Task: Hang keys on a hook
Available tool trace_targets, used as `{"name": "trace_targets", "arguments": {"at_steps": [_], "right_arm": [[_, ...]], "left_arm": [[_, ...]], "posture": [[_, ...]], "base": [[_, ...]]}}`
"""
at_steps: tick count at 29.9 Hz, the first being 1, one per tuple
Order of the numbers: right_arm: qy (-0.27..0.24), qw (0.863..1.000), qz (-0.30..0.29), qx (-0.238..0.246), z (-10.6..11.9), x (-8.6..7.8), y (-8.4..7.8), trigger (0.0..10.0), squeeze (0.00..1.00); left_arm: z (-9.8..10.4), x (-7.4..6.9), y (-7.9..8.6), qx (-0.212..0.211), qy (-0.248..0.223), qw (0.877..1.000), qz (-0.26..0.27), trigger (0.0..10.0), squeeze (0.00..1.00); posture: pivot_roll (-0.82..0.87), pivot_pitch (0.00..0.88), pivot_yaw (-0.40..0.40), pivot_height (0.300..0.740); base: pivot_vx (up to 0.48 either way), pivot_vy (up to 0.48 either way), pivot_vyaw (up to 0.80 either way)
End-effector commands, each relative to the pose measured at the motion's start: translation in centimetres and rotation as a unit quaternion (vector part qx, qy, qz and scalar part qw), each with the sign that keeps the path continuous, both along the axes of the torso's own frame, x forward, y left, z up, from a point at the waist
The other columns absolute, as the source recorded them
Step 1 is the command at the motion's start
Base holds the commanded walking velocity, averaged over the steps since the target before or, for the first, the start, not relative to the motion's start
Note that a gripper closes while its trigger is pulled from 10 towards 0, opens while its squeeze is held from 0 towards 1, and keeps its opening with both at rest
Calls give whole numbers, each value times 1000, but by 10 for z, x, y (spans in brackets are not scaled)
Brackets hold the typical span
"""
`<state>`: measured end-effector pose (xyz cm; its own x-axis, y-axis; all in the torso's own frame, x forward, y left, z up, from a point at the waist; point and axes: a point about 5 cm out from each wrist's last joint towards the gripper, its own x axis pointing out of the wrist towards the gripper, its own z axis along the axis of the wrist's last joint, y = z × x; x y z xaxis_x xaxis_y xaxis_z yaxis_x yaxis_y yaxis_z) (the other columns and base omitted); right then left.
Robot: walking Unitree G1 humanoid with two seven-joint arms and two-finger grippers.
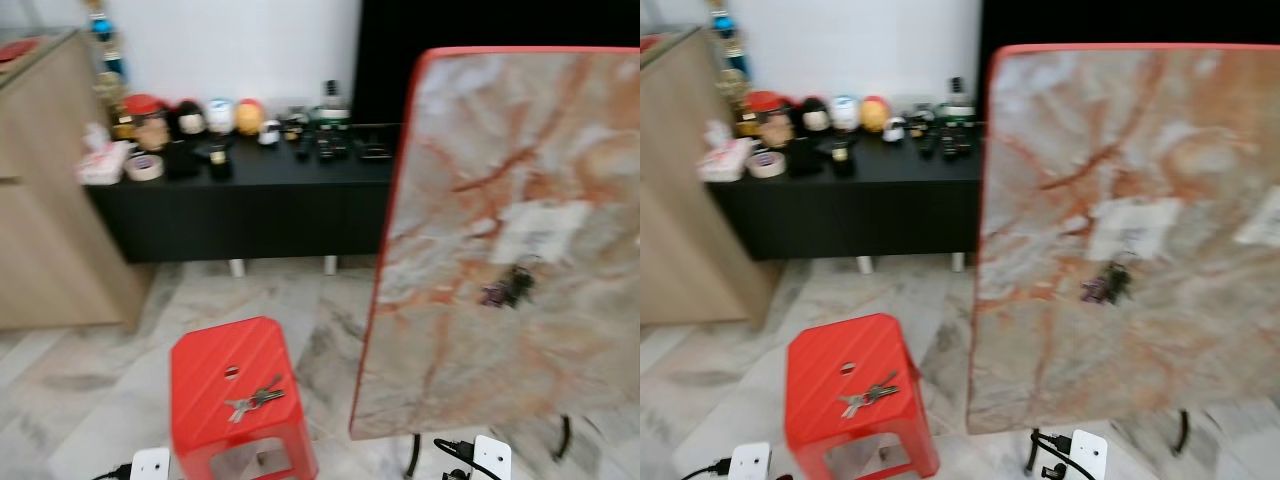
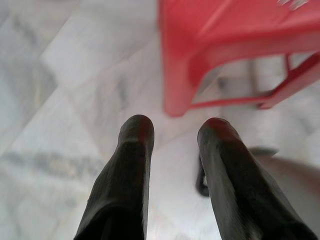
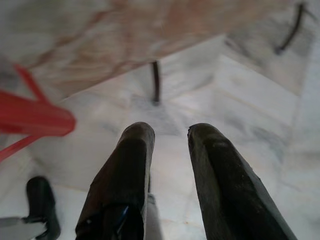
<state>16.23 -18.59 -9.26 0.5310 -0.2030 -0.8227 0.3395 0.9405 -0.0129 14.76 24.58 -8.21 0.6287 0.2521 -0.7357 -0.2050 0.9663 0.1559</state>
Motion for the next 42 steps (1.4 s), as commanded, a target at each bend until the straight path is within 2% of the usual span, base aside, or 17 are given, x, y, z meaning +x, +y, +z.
{"name": "trace_targets", "arguments": {"at_steps": [1,16,26,27,35,42], "right_arm": [[5,1000,-2,1,-2,-4,0,10000,0],[6,1000,-1,0,-1,-3,-3,10000,0],[7,1000,11,16,-1,1,3,10000,0],[10,999,8,32,-2,0,6,10000,0],[19,999,3,38,-3,-3,7,10000,0],[12,999,-3,40,-3,-2,4,10000,0]], "left_arm": [[-2,-1,-5,1,5,1000,-14,10000,0],[-2,-3,-1,3,12,1000,-23,10000,0],[-1,-1,1,4,13,1000,-18,10000,0],[-1,-3,2,4,19,1000,-17,10000,0],[-3,-6,2,3,33,999,-17,10000,0],[-4,-7,2,3,37,999,-16,10000,0]], "posture": [[87,0,-37,740],[86,0,-37,740],[84,0,-41,740],[78,0,-36,740],[77,0,-36,740],[78,0,-39,740]], "base": [[0,0,800],[0,0,800],[0,0,800],[0,0,0],[0,0,0],[0,291,0]]}}
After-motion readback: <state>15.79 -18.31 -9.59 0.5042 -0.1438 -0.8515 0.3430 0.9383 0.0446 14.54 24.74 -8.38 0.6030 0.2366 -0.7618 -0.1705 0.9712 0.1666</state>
